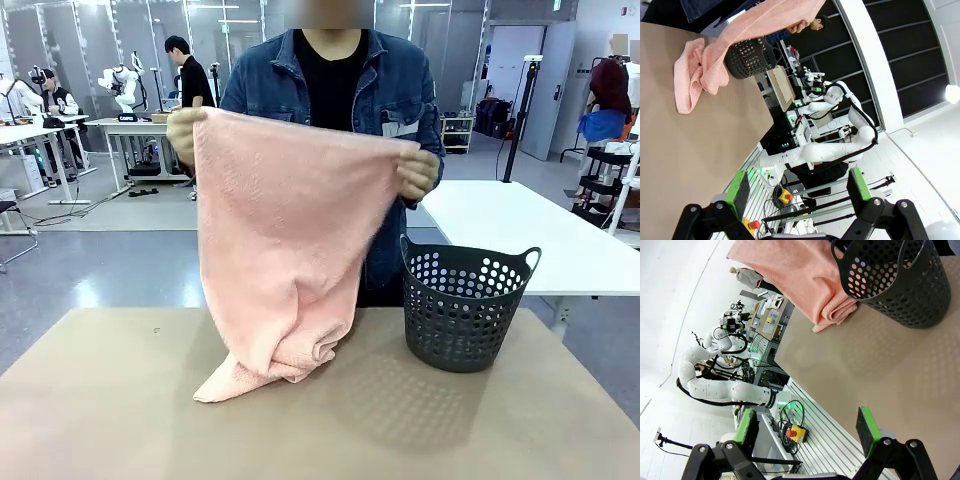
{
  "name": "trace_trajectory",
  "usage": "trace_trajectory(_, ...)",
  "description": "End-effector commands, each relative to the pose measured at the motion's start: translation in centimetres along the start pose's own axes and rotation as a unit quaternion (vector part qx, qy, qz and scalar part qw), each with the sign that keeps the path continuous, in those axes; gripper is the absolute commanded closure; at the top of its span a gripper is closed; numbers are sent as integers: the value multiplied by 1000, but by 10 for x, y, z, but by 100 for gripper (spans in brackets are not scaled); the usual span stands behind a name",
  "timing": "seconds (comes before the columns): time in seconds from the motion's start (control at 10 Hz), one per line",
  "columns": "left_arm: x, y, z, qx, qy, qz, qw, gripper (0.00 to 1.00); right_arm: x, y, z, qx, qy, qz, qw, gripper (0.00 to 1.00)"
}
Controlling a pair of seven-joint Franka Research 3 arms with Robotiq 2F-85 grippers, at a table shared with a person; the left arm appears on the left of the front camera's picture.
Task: Fold the towel.
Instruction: Grab the top end of the 100 cm Hotel Towel extended by the human.
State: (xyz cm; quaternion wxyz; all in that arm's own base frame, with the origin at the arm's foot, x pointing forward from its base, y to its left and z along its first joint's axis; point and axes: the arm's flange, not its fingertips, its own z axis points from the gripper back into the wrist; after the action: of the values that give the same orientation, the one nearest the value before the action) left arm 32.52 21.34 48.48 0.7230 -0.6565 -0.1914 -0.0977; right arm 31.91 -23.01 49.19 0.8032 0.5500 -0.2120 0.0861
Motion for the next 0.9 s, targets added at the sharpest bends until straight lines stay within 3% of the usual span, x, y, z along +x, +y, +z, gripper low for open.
trace_trajectory(0.0, 2, 0, 2, -10, 0, -12, 1000, 0, 3, 0, 1, 8, -4, 11, 1000, 0)
trace_trajectory(0.8, 2, 0, 2, -10, 0, -12, 1000, 0, 3, 0, 1, 8, -4, 11, 1000, 0)
